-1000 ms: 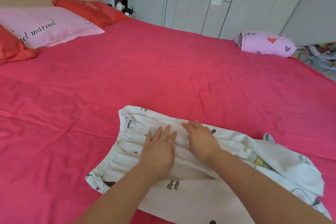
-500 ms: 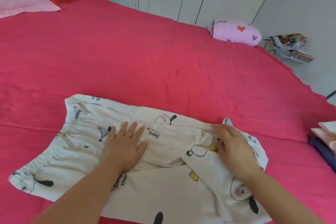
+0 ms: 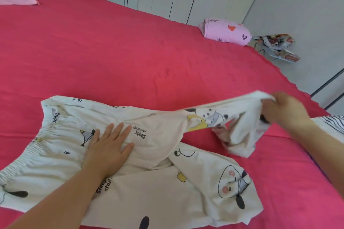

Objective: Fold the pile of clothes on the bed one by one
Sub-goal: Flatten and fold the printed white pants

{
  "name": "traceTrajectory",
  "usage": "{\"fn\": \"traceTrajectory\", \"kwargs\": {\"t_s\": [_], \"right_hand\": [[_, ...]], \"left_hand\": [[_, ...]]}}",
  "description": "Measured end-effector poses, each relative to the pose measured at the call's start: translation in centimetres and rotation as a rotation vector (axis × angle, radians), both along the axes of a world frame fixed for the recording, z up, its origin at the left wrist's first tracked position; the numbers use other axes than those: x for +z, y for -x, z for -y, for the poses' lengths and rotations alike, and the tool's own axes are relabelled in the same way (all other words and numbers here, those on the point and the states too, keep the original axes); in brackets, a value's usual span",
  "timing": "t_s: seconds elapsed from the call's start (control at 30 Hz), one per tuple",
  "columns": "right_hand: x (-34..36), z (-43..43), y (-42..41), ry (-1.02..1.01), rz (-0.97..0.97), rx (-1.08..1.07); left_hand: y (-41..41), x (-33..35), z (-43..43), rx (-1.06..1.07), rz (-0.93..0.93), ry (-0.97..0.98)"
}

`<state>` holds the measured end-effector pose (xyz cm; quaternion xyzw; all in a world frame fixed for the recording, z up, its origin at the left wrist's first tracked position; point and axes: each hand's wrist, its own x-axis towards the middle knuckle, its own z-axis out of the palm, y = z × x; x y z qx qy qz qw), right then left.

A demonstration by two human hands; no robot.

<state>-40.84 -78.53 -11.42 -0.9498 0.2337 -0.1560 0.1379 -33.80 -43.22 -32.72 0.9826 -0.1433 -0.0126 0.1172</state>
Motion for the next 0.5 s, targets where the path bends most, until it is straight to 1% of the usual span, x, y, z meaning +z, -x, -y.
{"fn": "traceTrajectory", "kwargs": {"t_s": [0.13,0.17,0.2,0.23,0.27,0.3,0.4,0.47,0.5], "right_hand": [[6.3,-3.1,-2.9,0.16,0.306,0.156],[7.3,-3.5,-3.3,0.219,0.323,0.194],[7.9,-3.5,-3.7,0.271,0.289,0.219],[8.0,-2.9,-3.9,0.294,0.225,0.238],[7.8,-2.2,-3.7,0.266,0.14,0.247],[7.1,-1.2,-3.0,0.17,0.025,0.257],[3.1,2.1,1.3,-0.362,-0.444,0.348],[-0.2,3.7,4.8,-0.552,-0.803,0.332],[-2.0,4.5,6.2,-0.593,-0.907,0.277]], "left_hand": [[0.0,-0.2,-0.1,0.003,0.024,0.011],[0.0,-0.2,-0.1,0.003,0.026,0.012],[0.0,-0.2,-0.1,0.003,0.027,0.009],[0.1,-0.2,-0.1,0.003,0.029,0.009],[0.1,-0.2,-0.1,0.004,0.029,0.017],[0.0,-0.3,-0.2,0.005,0.03,0.028],[-0.2,-0.3,-0.2,0.002,0.029,0.031],[-0.2,-0.4,-0.1,0.003,0.034,0.026],[-0.3,-0.4,0.0,0.004,0.038,0.024]]}}
